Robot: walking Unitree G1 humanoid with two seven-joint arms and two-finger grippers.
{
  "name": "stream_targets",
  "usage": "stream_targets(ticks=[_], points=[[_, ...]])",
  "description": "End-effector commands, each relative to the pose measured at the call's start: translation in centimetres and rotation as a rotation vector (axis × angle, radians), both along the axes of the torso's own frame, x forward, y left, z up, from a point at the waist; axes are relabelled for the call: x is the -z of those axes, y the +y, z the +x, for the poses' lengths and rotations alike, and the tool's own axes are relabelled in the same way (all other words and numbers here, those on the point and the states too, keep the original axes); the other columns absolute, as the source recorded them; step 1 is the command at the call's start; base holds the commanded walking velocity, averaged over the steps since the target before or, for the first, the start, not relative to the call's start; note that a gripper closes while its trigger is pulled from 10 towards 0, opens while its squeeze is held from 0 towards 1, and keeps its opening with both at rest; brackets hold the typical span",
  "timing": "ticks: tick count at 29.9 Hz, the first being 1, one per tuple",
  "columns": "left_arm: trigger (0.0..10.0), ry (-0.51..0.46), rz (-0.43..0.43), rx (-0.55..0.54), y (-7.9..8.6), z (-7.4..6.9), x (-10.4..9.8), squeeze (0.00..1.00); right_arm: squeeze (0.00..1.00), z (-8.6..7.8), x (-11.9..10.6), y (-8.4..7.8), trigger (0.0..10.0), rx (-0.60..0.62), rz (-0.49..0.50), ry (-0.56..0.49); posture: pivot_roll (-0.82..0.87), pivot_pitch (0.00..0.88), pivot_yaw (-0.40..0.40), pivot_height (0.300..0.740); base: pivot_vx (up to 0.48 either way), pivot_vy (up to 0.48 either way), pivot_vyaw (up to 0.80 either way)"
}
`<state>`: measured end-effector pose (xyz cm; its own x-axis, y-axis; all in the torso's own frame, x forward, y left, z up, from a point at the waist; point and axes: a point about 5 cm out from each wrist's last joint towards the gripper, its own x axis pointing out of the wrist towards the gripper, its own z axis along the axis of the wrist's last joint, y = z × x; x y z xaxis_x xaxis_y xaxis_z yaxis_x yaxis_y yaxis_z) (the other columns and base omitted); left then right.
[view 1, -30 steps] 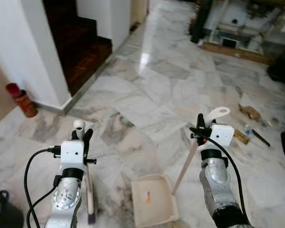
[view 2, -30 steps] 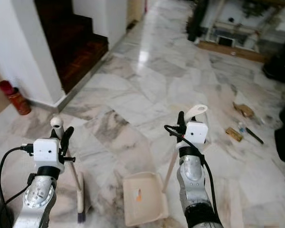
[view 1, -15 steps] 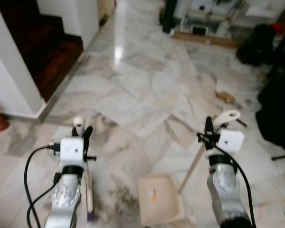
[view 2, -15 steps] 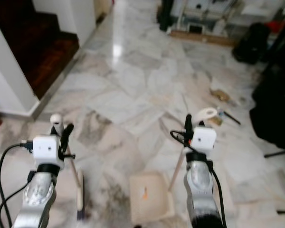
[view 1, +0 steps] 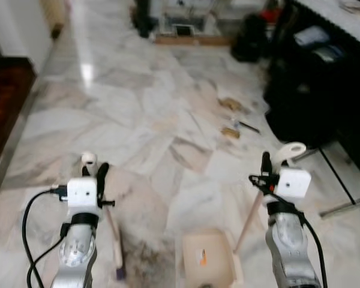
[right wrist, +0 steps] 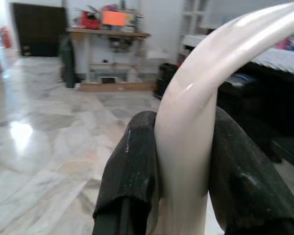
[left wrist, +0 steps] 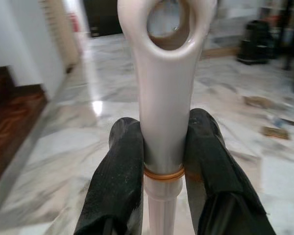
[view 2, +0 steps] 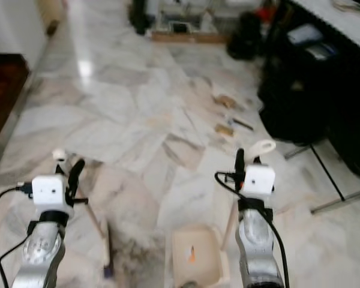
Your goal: Sweep floor
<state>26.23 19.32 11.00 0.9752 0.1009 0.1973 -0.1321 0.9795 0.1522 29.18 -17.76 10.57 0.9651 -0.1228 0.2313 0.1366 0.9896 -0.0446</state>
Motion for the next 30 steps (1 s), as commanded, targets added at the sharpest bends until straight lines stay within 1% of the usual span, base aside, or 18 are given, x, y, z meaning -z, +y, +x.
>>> stream_targets(ticks=[1,12,14,23,30], points=[[10.0,-0.044,0.006,0.023,-0.56,0.01,-0.85,0.00,0.00,0.07,-0.90,-0.36,10.0,0.011,-0.002,-0.034,-0.01,0.119,-0.044,0.740,0.000,0.000,0.00],[10.0,-0.029,0.001,0.020,-0.53,0.06,-0.70,0.00,0.00,0.17,-1.04,-0.10,10.0,0.005,-0.002,-0.038,-0.02,0.121,-0.048,0.740,0.000,0.000,0.00],[10.0,-0.029,0.000,0.020,-0.57,0.04,-0.71,0.00,0.00,0.26,-1.05,0.03,10.0,0.002,-0.015,-0.036,-0.02,0.118,-0.049,0.740,0.251,0.000,0.00],[10.0,-0.025,-0.005,0.025,-0.88,0.02,-0.61,0.00,0.00,0.33,-0.86,0.27,10.0,-0.009,0.003,-0.027,-0.02,0.113,-0.049,0.740,0.253,0.000,0.00],[10.0,-0.022,-0.002,0.030,-0.80,0.01,-0.53,0.00,0.00,0.39,-0.95,0.46,10.0,-0.011,0.003,-0.033,-0.02,0.101,-0.040,0.740,0.259,0.000,0.00]])
